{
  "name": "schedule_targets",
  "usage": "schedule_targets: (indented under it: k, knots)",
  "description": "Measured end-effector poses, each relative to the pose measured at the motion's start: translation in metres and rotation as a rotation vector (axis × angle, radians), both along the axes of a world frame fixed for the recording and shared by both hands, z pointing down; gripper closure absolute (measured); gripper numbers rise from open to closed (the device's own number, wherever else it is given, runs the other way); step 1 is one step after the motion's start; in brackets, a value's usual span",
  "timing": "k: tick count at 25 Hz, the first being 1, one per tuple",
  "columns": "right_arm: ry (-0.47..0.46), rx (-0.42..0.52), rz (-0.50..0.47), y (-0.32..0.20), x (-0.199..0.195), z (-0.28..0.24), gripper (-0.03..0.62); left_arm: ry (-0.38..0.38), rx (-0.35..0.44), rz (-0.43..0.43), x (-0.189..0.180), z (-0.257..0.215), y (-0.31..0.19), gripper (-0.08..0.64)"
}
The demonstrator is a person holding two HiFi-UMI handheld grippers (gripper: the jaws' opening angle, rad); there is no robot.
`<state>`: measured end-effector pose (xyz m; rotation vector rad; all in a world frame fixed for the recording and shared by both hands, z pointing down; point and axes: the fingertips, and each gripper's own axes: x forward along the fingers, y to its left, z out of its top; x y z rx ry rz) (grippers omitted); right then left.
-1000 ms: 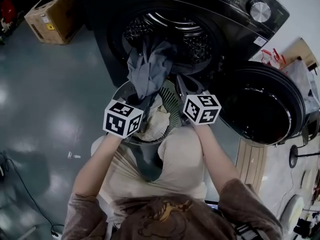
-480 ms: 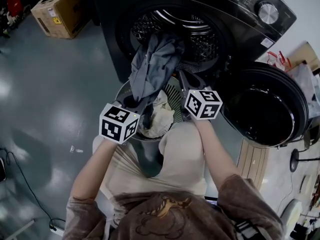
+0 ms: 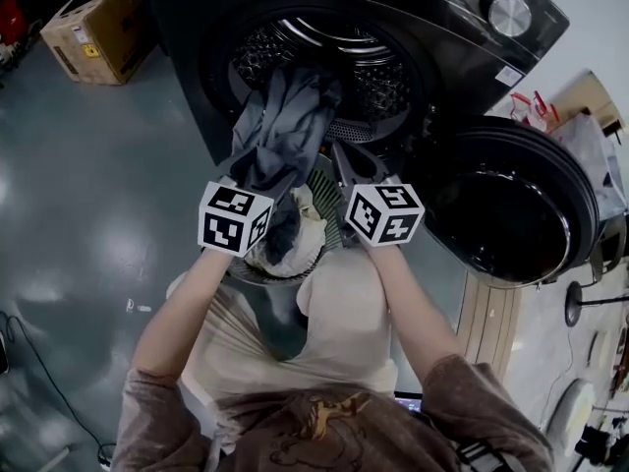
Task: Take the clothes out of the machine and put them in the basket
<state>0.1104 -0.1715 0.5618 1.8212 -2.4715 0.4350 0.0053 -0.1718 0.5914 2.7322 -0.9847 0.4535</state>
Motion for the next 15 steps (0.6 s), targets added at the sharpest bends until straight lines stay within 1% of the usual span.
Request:
schedule_targets:
  k: [2,5,8,12,15]
  knots:
    - [-0.001,0.001,-0.005,0.003,0.001,-0.001,0.595,-0.015,0.024,0.004,0.015,0.006,-0.016,0.228]
    - [-0.011,-0.001,-0.011,0.007,0.005,-0.002,0.595,-0.017,0.043,-0.019,0.033,0.013,-0.051,0.203]
    - [-0.025,-0.003,-0.010,0.009,0.012,-0.003,0.595,-0.032,0.032,-0.039,0.050,0.024,-0.088,0.175]
    - [-0.043,-0.008,-0.003,0.012,0.022,-0.003,0.595,-0.101,0.011,-0.031,0.071,0.047,-0.126,0.156]
    - [-0.034,-0.014,-0.007,0.012,0.027,-0.002,0.595,-0.141,-0.016,-0.047,0.078,0.068,-0.148,0.147]
